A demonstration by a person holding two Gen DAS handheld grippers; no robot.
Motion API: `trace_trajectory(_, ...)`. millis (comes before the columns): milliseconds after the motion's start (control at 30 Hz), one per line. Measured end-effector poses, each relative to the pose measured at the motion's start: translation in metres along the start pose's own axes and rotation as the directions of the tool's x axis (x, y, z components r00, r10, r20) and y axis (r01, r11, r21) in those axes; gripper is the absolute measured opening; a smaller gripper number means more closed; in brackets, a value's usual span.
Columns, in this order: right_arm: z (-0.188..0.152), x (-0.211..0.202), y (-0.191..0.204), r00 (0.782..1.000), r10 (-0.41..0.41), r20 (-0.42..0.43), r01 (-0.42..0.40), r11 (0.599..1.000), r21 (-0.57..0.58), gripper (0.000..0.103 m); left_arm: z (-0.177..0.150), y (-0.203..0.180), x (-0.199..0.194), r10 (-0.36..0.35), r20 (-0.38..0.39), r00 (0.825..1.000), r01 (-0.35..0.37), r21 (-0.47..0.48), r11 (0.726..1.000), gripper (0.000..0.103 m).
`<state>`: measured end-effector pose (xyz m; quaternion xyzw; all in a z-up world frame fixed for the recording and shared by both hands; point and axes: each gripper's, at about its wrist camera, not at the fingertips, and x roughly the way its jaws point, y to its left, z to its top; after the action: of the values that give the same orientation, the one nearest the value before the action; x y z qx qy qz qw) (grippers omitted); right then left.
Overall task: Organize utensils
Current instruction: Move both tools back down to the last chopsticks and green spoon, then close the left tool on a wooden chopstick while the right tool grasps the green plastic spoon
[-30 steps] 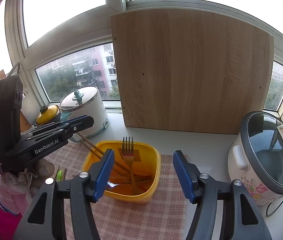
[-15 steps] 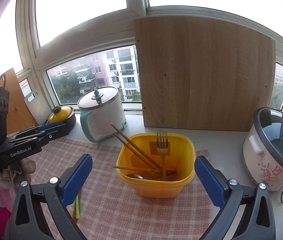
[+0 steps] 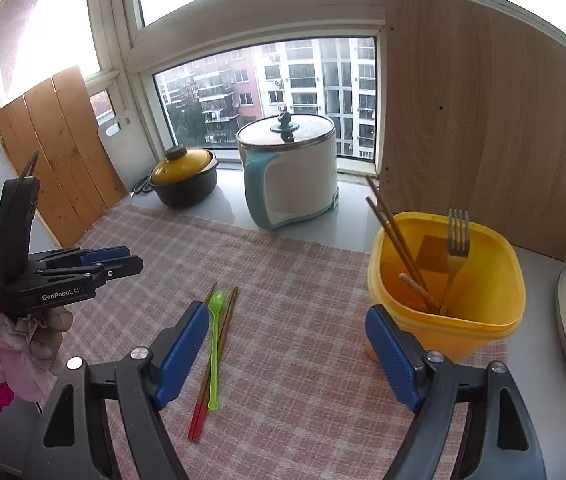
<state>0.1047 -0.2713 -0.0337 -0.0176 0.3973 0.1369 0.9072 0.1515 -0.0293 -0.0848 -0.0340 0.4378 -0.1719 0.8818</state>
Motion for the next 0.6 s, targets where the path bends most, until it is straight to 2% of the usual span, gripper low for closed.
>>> trace_trajectory(67,-0.004,0.017,0.011,0.999,0.011,-0.046,-0.012,1.000,-0.015,0.071,-0.011,0.003,0.011,0.000,-0.043,0.999,0.000,-0.008,1.000,0.028)
trace_trajectory(200,-0.012,0.052,0.022,0.990,0.022,-0.137,-0.024,1.000,-0.010,0.064,-0.032,0.003,0.035,-0.002,-0.119,0.993,0.001,-0.011,1.000,0.018)
trace_trajectory(267,-0.016,0.071,0.022,0.982,0.039,-0.185,-0.037,0.999,0.013,0.055,-0.040,0.001,0.047,-0.014,-0.150,0.989,0.010,-0.028,1.000,0.015)
trace_trajectory(467,-0.024,0.123,0.017,0.945,0.130,-0.300,-0.095,0.987,0.129,0.047,-0.053,-0.003,0.069,-0.022,-0.191,0.981,0.016,-0.033,0.999,0.011)
trace_trajectory(600,-0.025,0.146,0.026,0.928,0.163,-0.336,-0.122,0.983,0.139,0.042,-0.054,-0.005,0.076,-0.021,-0.198,0.980,0.014,-0.037,0.999,0.011)
